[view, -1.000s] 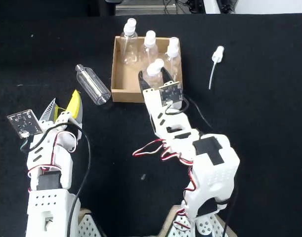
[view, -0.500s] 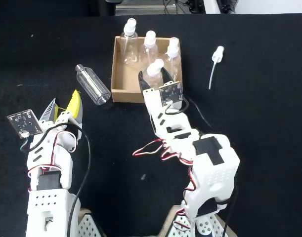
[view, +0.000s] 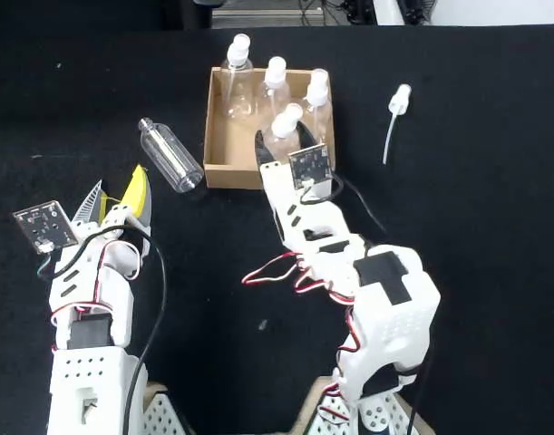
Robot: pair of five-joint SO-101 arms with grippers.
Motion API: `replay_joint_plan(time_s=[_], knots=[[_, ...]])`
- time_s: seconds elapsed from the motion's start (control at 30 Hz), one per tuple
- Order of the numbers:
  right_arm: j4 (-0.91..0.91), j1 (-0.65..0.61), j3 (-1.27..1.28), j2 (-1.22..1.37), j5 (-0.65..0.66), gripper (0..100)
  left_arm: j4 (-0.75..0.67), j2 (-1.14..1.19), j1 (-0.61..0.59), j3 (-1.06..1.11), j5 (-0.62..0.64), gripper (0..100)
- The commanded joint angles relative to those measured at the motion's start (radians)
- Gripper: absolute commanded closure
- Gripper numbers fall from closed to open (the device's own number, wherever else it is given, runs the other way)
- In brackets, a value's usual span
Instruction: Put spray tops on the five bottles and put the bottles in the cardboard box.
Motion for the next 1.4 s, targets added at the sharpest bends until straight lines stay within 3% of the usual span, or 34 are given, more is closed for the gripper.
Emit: replay_joint_plan(time_s=[0.0, 0.33, 0.83, 1.37], knots=[[0.015, 0.005, -0.028, -0.005, 0.006, 88.8, -0.020, -0.015, -0.002, -0.015, 0.009, 79], [0.023, -0.006, -0.042, -0.005, 0.012, 74.7, -0.020, -0.015, -0.002, -0.015, 0.009, 79], [0.014, -0.006, -0.035, -0.015, 0.014, 74.7, -0.020, -0.015, -0.002, -0.015, 0.009, 79], [0.025, 0.000, 0.185, -0.348, 0.014, 74.7, -0.020, -0.015, -0.002, -0.015, 0.009, 79]])
